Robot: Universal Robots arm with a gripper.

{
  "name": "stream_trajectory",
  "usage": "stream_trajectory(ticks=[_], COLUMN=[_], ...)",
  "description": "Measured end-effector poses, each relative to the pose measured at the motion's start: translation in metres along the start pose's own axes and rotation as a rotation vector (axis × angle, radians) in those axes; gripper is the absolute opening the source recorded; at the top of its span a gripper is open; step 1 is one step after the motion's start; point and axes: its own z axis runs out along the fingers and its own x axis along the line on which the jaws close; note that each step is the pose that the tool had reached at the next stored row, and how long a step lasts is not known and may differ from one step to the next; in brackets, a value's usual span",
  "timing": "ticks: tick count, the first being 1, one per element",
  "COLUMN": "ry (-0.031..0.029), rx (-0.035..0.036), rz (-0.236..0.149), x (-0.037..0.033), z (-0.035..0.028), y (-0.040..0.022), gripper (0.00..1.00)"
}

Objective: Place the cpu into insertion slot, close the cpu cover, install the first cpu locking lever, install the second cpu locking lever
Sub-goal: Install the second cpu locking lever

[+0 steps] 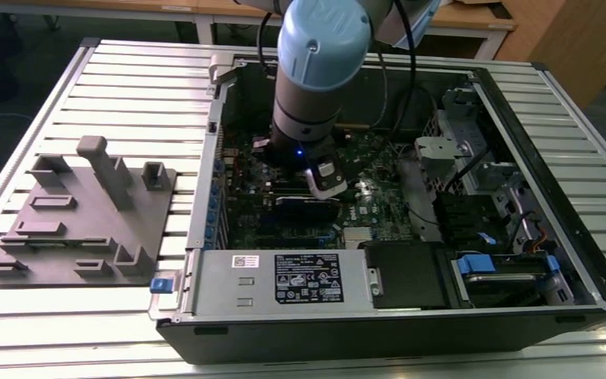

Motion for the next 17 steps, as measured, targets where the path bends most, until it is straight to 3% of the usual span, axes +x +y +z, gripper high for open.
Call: stream_trajectory(ticks=[3, 9, 17], ry=[0.0004, 0.0007, 0.0006], rx=[-0.0059, -0.0069, -0.0071], rz=[0.000, 0.000, 0.000], x=[0.0012, 0.0023, 0.0038], z=[0.0006, -0.0008, -0.0169], y=[-0.0001, 0.0000, 0.0051], gripper=[0.10, 0.10, 0.10])
